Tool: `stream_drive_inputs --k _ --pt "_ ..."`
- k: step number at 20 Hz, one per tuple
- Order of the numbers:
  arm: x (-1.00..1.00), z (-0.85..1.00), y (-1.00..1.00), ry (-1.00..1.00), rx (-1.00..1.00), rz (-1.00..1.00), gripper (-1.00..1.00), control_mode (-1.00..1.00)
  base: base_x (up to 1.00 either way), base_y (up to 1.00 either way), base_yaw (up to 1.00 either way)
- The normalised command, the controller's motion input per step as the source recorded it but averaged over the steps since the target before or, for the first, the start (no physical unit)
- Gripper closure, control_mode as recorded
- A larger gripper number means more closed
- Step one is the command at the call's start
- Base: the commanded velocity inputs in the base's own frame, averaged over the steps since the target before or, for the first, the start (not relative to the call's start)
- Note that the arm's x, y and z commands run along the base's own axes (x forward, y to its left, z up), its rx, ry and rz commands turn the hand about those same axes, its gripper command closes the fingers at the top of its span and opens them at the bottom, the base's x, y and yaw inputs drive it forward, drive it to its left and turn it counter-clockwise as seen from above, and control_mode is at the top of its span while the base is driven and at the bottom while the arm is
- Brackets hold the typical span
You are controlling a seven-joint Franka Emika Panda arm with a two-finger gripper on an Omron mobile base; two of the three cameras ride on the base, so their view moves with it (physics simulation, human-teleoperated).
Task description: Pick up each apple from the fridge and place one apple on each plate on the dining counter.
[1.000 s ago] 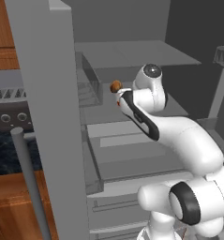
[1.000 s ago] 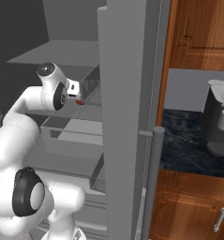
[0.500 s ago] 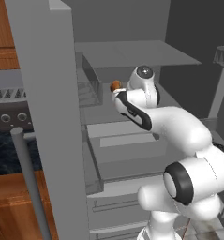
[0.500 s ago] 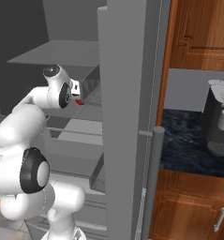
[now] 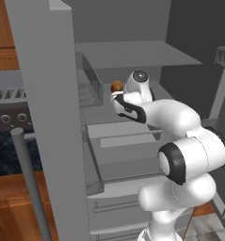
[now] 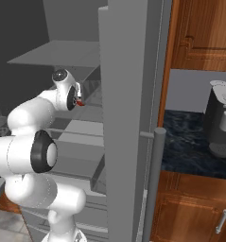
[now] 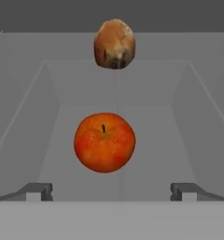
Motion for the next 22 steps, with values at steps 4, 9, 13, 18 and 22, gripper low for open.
stream_drive_inputs --k 4,9,13,18,22 --pt "0.38 -0.16 0.00 0.00 0.00 0.00 -1.00 -1.00 0.00 0.00 0.00" --pt "0.46 -0.17 0.00 0.00 0.00 0.00 -1.00 -1.00 0.00 0.00 0.00" --pt "0.34 -0.14 0.00 0.00 0.00 0.00 -1.00 -1.00 0.00 0.00 0.00" --pt "0.15 -0.11 0.09 0.00 0.00 0.00 1.00 -1.00 0.00 0.00 0.00" --pt "0.03 -0.08 0.08 0.00 0.00 0.00 1.00 -1.00 0.00 0.00 0.00"
